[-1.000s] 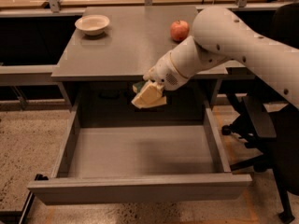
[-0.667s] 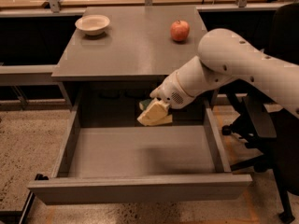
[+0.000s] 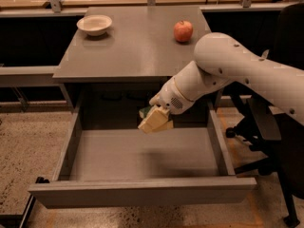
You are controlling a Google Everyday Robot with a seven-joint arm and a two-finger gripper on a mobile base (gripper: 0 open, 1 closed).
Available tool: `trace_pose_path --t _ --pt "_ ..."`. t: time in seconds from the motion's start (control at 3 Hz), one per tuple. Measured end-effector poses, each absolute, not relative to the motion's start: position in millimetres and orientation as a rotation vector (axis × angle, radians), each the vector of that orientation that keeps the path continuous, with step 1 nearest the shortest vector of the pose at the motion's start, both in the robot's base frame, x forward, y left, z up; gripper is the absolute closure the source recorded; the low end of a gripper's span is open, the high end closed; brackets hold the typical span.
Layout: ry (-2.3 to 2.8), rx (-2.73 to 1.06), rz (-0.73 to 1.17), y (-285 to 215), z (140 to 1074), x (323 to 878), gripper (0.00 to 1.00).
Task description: Place sponge into top drawer
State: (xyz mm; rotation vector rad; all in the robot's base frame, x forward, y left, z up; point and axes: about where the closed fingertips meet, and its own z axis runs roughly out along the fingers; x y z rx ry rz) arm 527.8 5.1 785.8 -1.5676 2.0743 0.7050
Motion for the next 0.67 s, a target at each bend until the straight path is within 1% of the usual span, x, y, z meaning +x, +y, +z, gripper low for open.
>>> trace_pose_path --t 0.33,0.67 --pt "2.107 -1.521 0.772 9 747 523 0.97" --pt "2.147 -1.462 0.824 8 698 523 0.79"
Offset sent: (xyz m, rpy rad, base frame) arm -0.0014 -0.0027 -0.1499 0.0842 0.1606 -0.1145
